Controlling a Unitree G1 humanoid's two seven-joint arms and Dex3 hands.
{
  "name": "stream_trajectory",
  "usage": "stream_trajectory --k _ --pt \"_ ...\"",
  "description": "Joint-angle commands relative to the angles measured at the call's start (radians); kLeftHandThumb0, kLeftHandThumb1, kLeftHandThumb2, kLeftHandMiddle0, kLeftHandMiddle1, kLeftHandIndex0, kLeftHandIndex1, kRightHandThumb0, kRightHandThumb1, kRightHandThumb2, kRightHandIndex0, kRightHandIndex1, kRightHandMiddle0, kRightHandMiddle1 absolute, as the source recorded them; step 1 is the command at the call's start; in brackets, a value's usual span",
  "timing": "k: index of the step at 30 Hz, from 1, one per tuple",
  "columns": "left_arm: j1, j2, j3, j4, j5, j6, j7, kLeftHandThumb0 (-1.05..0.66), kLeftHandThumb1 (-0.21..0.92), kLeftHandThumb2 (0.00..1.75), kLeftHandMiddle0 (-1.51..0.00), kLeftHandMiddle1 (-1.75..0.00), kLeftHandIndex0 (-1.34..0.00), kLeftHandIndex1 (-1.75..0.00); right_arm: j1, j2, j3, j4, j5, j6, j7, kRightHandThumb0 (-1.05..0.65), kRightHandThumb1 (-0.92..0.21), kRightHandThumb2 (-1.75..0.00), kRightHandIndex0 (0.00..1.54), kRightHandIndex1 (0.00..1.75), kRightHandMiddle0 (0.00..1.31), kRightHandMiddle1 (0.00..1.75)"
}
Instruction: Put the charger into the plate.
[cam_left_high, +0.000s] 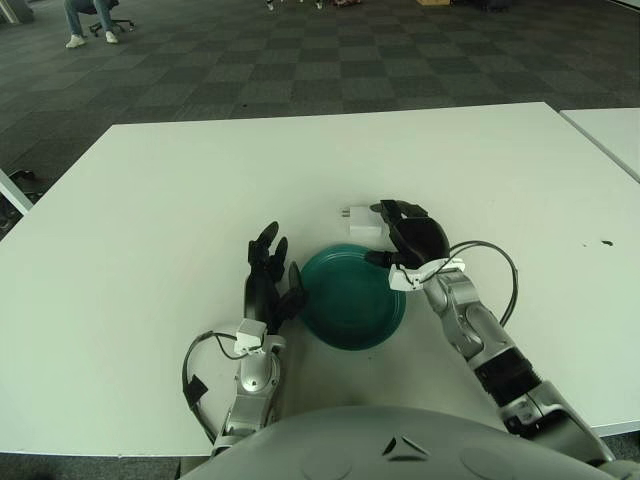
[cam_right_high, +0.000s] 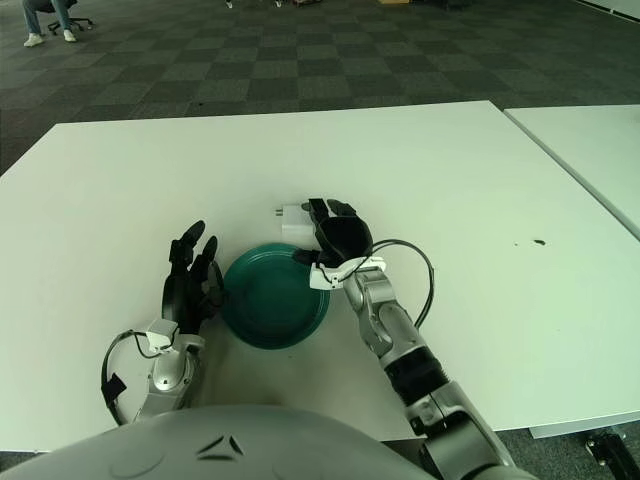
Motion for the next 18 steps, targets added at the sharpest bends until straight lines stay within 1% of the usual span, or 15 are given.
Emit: stream_trajectory --k 1,6,12,18 --pt "0.04 -0.046 -0.009 0.164 0.026 -0.003 0.013 -0.84 0.92 0.93 -0.38 0.0 -0.01 -0.79 -0.062 -0.023 0.028 0.06 -0.015 -0.027 -0.013 -0.68 -0.92 -0.45 0.23 0.0 0.0 0.74" --pt "0.039 -0.046 -0.013 0.17 0.029 -0.015 0.018 -0.85 0.92 0.93 -0.38 0.0 0.0 -0.79 -0.099 -0.036 0.051 0.077 -0.011 -0.036 0.017 -0.67 -0.92 -0.46 0.23 0.0 0.0 0.71" --pt "0.038 -0.045 -0.017 0.179 0.032 -0.024 0.029 -0.85 0.92 0.94 -0.39 0.0 0.0 -0.79 -0.126 -0.041 0.066 0.082 -0.004 -0.034 0.049 -0.66 -0.92 -0.5 0.23 0.0 0.0 0.69" --pt "0.041 -0.044 -0.018 0.179 0.027 -0.024 0.029 -0.85 0.92 0.95 -0.4 -0.01 -0.01 -0.8 -0.181 -0.033 0.069 0.141 0.014 -0.049 0.042 -0.67 -0.92 -0.52 0.23 0.0 0.0 0.68"
